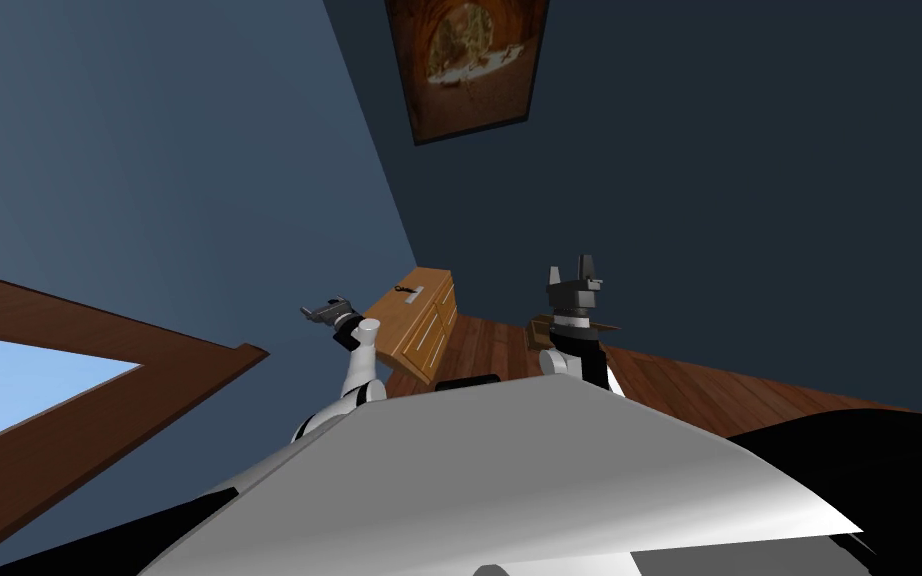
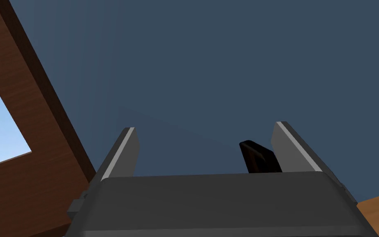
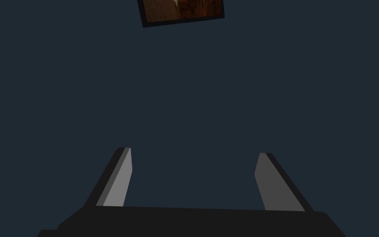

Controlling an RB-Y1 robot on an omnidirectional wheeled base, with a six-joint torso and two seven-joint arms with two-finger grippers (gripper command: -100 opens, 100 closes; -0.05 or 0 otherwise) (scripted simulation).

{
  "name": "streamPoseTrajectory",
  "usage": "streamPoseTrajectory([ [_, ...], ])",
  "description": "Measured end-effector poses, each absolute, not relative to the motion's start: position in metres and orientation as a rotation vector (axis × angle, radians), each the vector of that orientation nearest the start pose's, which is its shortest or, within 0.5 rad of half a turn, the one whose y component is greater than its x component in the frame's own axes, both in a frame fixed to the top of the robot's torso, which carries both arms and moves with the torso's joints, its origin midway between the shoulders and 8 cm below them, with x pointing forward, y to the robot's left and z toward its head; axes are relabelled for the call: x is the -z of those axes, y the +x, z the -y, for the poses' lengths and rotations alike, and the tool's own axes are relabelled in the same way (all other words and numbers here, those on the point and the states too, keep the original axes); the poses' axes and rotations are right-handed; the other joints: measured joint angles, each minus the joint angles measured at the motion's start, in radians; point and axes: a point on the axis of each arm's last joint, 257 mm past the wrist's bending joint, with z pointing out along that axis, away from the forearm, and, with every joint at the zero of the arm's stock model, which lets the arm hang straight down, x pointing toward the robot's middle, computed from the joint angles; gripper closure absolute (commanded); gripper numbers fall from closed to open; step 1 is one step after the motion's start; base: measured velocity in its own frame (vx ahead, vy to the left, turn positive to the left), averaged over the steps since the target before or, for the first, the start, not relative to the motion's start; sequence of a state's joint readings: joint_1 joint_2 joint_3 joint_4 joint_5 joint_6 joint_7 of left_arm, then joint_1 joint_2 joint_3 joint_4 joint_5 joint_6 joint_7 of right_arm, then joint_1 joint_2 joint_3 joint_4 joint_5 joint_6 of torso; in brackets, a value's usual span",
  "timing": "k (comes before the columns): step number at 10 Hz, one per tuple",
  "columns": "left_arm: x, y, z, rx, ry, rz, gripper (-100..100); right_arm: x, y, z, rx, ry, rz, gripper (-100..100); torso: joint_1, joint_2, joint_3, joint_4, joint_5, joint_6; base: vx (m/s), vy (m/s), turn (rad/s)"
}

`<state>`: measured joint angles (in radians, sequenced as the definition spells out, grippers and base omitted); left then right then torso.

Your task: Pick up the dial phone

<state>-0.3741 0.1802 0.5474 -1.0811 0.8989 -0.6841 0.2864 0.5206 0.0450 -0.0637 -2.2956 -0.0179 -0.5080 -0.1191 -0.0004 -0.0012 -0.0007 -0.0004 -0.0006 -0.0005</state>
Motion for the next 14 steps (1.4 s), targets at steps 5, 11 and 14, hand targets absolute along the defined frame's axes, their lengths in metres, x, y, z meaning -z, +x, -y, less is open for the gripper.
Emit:
streamPoseTrajectory([
  [5,0.158,0.5,-0.592,1.553,-1.405,0.594,-100,-0.027,0.332,0.308,-1.351,0.728,-0.521,0,0.0,-0.001,0.0,0.0,0.0,0.0,0.027,-0.017,0.034],
  [11,0.19,0.517,-0.586,1.531,-1.501,0.729,-100,-0.027,0.332,0.308,-1.351,0.728,-0.521,0,0.001,-0.001,-0.001,0.0,0.0,0.0,0.03,-0.01,0.033],
  [14,0.205,0.525,-0.581,1.514,-1.544,0.771,-100,-0.027,0.332,0.308,-1.351,0.728,-0.521,0,0.001,-0.001,0.0,0.0,0.0,0.0,0.033,0.001,0.054],
])
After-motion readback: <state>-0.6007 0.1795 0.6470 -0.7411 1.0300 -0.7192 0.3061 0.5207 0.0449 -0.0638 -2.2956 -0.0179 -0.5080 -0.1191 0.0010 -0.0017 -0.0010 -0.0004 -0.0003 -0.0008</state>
